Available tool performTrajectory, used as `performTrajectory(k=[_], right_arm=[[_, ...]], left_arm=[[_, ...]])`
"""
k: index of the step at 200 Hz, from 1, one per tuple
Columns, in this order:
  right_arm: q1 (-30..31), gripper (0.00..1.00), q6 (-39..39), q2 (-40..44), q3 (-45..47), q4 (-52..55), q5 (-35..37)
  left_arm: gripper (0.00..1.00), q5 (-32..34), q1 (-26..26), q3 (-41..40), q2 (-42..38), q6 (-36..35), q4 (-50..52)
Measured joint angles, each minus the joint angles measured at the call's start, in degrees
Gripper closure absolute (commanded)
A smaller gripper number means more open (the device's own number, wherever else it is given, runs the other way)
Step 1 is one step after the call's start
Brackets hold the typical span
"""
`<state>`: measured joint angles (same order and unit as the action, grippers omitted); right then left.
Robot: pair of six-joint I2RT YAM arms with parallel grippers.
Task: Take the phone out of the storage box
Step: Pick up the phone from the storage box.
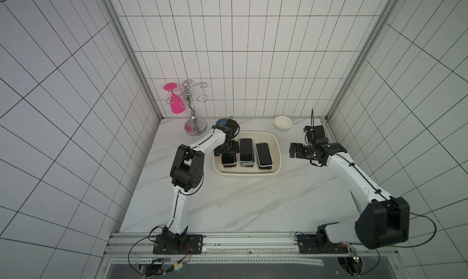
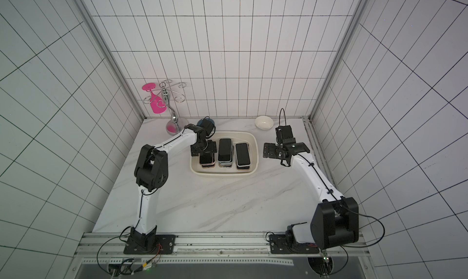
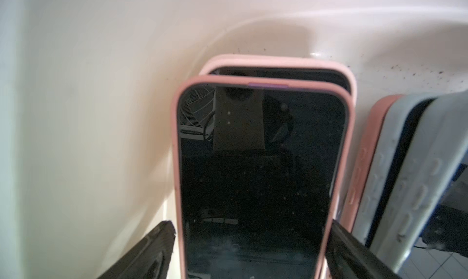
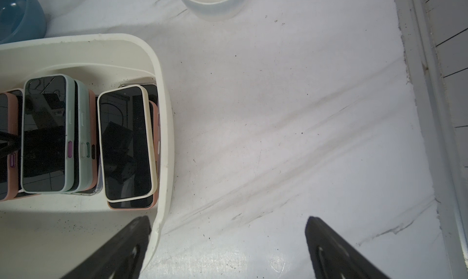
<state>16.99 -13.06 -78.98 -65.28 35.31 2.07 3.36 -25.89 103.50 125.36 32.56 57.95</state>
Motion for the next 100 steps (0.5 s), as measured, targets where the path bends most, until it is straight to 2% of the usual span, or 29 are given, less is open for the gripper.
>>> performTrajectory(k=[37, 66, 100], right_arm=[[0.1, 0.02, 0.0, 0.0, 0.0, -0.1, 0.0], [0.3, 0.02, -0.1, 0.0, 0.0, -0.1, -0.1], [0.4, 0.02, -0.5, -0.3, -0.1, -0.1, -1.0]], left_arm=[[0.23, -0.9, 0.3, -1.0, -0.5, -0.7, -1.4], [0.42, -1.4, 0.6, -1.6, -1.0, -1.6, -2.0], [0.52, -1.0, 1.0, -2.3, -2.1, -3.0, -1.5]])
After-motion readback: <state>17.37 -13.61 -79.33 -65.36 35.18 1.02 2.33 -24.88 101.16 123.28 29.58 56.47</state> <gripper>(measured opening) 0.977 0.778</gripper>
